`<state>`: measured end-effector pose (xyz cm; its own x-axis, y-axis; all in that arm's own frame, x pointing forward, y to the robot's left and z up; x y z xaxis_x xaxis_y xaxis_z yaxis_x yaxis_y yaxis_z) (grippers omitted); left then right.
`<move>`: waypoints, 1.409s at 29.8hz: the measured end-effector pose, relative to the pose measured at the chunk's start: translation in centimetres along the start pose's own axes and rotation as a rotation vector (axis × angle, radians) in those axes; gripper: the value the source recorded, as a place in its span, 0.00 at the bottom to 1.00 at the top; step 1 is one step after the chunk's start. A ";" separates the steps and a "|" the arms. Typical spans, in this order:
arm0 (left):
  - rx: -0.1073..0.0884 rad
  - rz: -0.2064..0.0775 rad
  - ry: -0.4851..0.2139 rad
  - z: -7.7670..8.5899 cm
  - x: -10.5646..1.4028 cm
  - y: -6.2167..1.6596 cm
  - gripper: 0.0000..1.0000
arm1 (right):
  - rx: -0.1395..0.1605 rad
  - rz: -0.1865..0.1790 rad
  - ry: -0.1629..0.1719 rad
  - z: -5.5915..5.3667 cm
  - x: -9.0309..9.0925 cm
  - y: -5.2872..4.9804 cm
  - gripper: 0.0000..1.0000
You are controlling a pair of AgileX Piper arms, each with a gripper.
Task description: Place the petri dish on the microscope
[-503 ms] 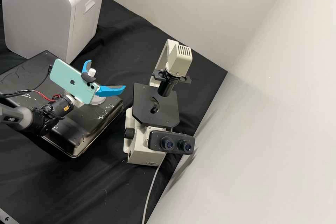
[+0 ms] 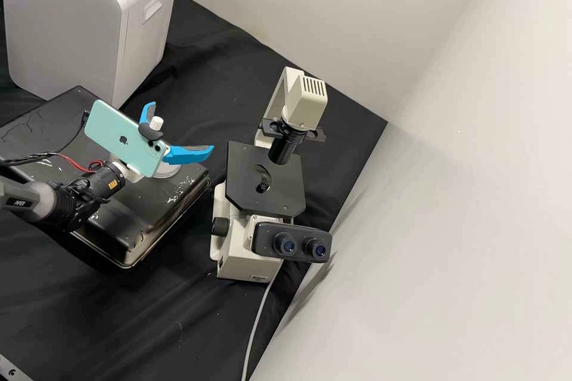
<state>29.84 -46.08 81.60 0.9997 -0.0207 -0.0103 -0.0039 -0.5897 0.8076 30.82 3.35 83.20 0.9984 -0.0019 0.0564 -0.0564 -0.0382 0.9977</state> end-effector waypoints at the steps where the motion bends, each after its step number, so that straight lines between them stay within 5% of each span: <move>1: 0.002 -0.004 -0.009 0.3 -0.2 -0.19 1.00 | 0.000 0.000 0.000 0.0 0.0 0.0 1.00; 7: 0.019 -0.002 -0.104 2.6 -2.5 -1.08 1.00 | 0.000 0.000 0.000 0.0 0.0 0.0 1.00; 15: 0.080 -0.030 -0.239 5.9 -5.3 -2.58 1.00 | 0.000 0.000 0.000 0.0 0.0 0.0 1.00; 23: 0.076 -0.029 -0.309 7.4 -7.7 -3.63 1.00 | 0.000 0.000 0.000 0.0 0.0 0.0 1.00; 29: 0.083 -0.065 -0.354 7.9 -9.0 -4.42 1.00 | 0.000 0.000 0.000 0.0 0.0 0.0 1.00; 40: 0.081 -0.066 -0.420 8.2 -11.6 -4.25 1.00 | 0.000 0.000 0.000 0.0 0.0 0.0 1.00; 42: 0.094 -0.064 -0.433 8.4 -11.9 -4.26 1.00 | 0.000 0.000 0.000 0.0 0.0 0.0 1.00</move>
<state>17.78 -50.07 73.36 0.8965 -0.3064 -0.3202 0.0351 -0.6712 0.7405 30.82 3.35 83.20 0.9984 -0.0019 0.0564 -0.0564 -0.0382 0.9977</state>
